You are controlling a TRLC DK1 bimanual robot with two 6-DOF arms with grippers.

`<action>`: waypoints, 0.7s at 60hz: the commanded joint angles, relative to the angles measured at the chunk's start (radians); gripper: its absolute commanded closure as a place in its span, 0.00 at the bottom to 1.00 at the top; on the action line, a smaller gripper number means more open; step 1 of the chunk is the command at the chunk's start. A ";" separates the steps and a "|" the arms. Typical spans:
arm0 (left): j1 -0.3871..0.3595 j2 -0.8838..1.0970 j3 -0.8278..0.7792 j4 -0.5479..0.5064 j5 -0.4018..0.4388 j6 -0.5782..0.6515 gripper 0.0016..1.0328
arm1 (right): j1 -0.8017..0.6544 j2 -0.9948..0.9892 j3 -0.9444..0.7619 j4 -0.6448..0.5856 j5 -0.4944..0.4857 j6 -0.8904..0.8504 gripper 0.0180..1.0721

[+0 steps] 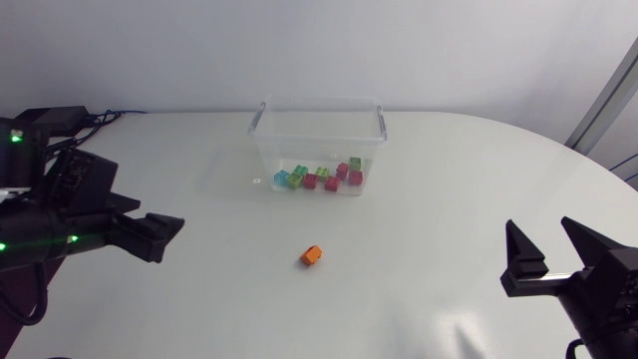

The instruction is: Place the duplo bricks in the container

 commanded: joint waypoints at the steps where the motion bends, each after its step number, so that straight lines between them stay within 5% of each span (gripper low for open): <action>1: -0.054 0.053 0.055 -0.036 0.014 -0.022 0.04 | 0.005 -0.009 -0.020 0.011 -0.008 0.000 0.05; 17: -0.211 0.212 0.162 -0.136 0.013 -0.068 0.04 | 0.005 -0.009 -0.020 0.011 -0.008 0.000 0.05; 42: -0.383 0.525 0.239 -0.062 0.013 -0.153 0.04 | 0.005 -0.009 -0.020 0.011 -0.008 0.000 0.05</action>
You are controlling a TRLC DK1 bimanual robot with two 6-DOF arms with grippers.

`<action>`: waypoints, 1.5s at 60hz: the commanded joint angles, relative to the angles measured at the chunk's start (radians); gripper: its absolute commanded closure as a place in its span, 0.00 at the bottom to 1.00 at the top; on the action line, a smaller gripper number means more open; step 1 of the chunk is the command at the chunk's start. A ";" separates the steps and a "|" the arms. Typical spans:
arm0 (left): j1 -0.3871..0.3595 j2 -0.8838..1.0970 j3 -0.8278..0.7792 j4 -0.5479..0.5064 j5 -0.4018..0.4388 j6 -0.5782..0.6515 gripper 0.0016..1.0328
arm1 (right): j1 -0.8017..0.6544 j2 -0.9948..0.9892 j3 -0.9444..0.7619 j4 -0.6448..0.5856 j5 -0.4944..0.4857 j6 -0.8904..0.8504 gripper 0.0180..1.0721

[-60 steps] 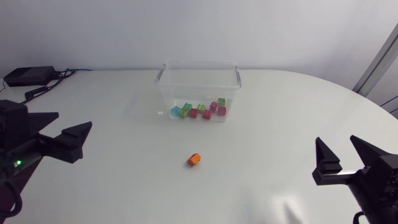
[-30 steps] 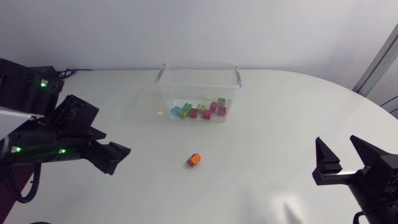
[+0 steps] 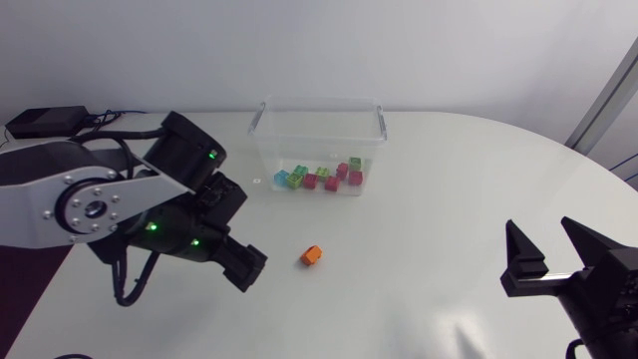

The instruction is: Place the duplo bricks in the container

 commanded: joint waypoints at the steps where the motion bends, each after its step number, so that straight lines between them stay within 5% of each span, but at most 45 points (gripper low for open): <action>1: -0.032 0.057 0.056 0.013 0.005 -0.028 0.04 | 0.005 -0.009 -0.020 0.010 -0.008 0.000 0.05; 36: -0.131 0.419 0.267 0.029 -0.029 0.058 0.04 | 0.005 -0.009 -0.020 0.010 -0.008 0.000 0.05; 90: -0.087 0.634 0.389 0.072 -0.029 0.120 0.06 | 0.005 -0.009 -0.020 0.010 -0.008 0.000 0.05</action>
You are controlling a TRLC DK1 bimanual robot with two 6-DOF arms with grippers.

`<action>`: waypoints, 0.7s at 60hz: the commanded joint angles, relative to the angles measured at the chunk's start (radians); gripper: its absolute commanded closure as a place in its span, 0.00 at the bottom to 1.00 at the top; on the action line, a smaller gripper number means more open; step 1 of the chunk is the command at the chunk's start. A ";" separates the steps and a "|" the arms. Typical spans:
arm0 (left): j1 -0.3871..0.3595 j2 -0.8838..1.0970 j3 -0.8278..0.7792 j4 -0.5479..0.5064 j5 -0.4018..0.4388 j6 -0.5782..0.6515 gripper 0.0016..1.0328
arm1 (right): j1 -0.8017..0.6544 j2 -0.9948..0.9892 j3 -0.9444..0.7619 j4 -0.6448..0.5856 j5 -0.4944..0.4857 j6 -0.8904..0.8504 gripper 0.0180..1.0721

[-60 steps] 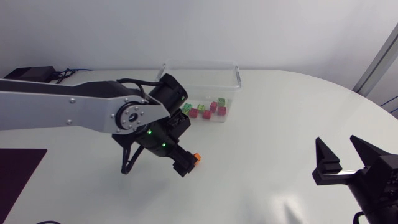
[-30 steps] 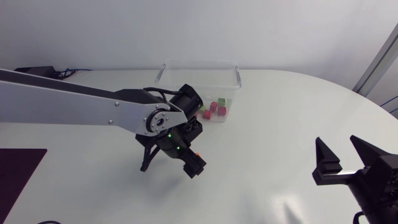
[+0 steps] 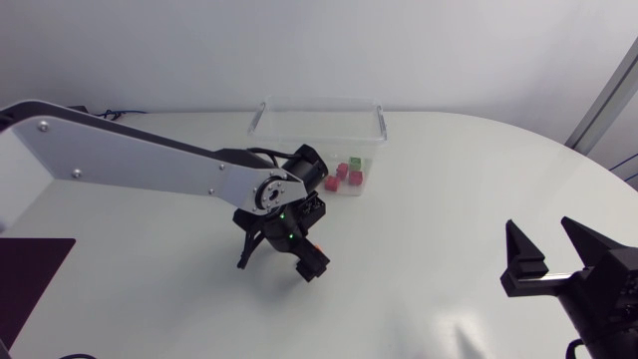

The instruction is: Place the duplo bricks in the container

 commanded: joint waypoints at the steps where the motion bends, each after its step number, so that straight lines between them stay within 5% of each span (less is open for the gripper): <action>1: 0.007 0.026 0.039 0.002 -0.004 0.027 0.07 | 0.005 -0.009 -0.020 0.010 -0.008 0.000 0.05; 12: 0.008 0.048 0.057 0.001 -0.006 0.043 0.19 | 0.005 -0.009 -0.020 0.010 -0.008 0.000 0.05; 27: 0.011 0.083 0.076 0.001 -0.004 0.037 0.59 | 0.005 -0.009 -0.020 0.010 -0.008 0.000 0.05; 42: 0.036 0.074 0.069 -0.002 -0.003 0.033 0.65 | 0.005 -0.009 -0.020 0.010 -0.008 -0.002 0.05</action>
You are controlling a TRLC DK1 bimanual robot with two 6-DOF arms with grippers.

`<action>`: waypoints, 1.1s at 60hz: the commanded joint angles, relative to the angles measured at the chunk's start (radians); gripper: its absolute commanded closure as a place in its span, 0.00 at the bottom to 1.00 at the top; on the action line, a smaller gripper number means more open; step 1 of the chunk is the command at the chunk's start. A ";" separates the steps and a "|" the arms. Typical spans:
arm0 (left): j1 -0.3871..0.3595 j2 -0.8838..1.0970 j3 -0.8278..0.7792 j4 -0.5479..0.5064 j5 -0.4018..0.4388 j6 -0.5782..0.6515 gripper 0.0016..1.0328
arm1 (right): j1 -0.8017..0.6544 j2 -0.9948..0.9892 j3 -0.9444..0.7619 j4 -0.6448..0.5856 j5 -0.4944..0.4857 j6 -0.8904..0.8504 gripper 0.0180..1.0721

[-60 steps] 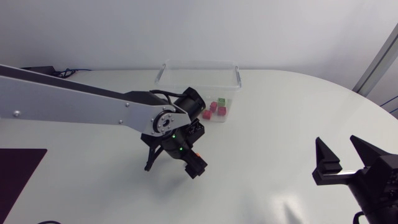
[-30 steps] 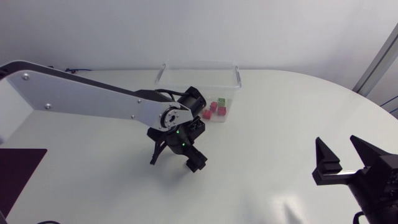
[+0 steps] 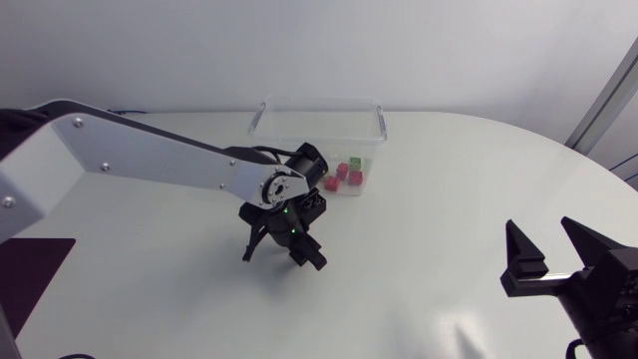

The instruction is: Place the duplo bricks in the container

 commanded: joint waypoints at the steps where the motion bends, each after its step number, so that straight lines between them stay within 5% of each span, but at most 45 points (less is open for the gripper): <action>1: 0.010 0.009 0.016 -0.003 -0.003 0.010 0.65 | 0.005 -0.009 -0.020 0.010 -0.008 0.000 0.05; 27: -0.001 0.000 -0.009 0.030 0.001 0.029 0.63 | 0.005 -0.009 -0.020 0.010 -0.008 0.000 0.05; 32: -0.004 0.000 -0.009 0.030 0.001 0.058 0.54 | 0.005 -0.009 -0.020 0.010 -0.008 -0.002 0.05; 37: -0.005 0.000 -0.013 0.025 0.001 0.099 0.24 | 0.005 -0.009 -0.020 0.010 -0.008 0.000 0.05; 45: -0.001 0.000 -0.035 0.025 0.001 0.188 0.08 | 0.005 -0.009 -0.020 0.010 -0.008 0.000 0.05; 66: -0.005 -0.002 -0.050 -0.026 0.032 0.489 0.08 | 0.005 -0.009 -0.020 0.010 -0.008 0.000 0.05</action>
